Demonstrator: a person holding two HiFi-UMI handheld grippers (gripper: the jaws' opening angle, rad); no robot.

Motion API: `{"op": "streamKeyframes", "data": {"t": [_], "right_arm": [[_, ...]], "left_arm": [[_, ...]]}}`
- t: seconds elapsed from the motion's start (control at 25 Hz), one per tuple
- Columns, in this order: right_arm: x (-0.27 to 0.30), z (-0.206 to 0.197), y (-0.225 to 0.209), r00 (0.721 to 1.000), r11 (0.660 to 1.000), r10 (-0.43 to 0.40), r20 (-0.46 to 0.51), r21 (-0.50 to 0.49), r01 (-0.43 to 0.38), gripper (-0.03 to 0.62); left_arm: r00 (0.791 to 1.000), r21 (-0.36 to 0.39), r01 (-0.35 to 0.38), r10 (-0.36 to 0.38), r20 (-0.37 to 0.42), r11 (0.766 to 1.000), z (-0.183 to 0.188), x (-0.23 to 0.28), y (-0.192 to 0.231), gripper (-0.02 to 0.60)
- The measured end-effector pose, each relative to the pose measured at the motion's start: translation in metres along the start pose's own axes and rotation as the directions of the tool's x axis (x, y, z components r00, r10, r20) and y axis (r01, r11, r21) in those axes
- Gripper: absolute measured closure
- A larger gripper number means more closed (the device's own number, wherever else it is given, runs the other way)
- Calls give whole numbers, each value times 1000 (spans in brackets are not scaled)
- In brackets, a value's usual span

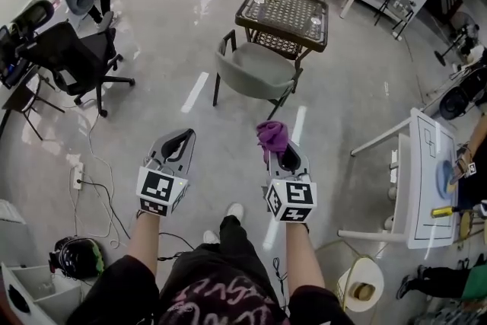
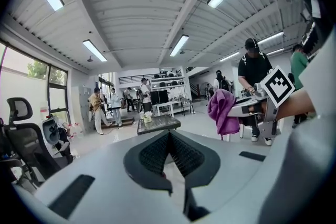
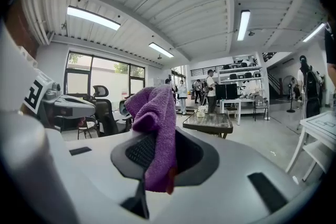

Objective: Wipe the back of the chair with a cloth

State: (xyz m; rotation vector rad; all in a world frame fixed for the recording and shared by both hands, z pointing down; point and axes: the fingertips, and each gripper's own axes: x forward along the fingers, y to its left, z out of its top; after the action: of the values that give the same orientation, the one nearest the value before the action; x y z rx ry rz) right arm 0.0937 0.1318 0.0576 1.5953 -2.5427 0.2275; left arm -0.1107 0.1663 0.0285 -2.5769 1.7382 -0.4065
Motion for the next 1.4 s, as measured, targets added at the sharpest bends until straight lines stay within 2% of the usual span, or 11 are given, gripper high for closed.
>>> {"op": "streamKeyframes", "data": {"t": [0.44,0.72,1.04,1.28,1.4], "right_arm": [[105,-19,-48,999,1000,21,-47,-1,-21,502],[165,-31,-69,996,998,59,-64,-12,-60,502],[211,-52,-79,995,997,74,-69,-15,-75,502],[239,-71,-75,996,999,51,-67,3,-51,502],[251,-79,-69,998,999,34,-61,-28,-35,502]], "left_arm": [[997,4,19,-19,-74,1000,-18,110,37,572],[991,52,33,-27,-128,998,-36,176,54,572],[995,83,55,-47,-90,995,-50,226,70,572],[996,65,45,-40,-79,997,-80,245,98,572],[997,42,48,-45,-66,998,-94,255,110,572]]}}
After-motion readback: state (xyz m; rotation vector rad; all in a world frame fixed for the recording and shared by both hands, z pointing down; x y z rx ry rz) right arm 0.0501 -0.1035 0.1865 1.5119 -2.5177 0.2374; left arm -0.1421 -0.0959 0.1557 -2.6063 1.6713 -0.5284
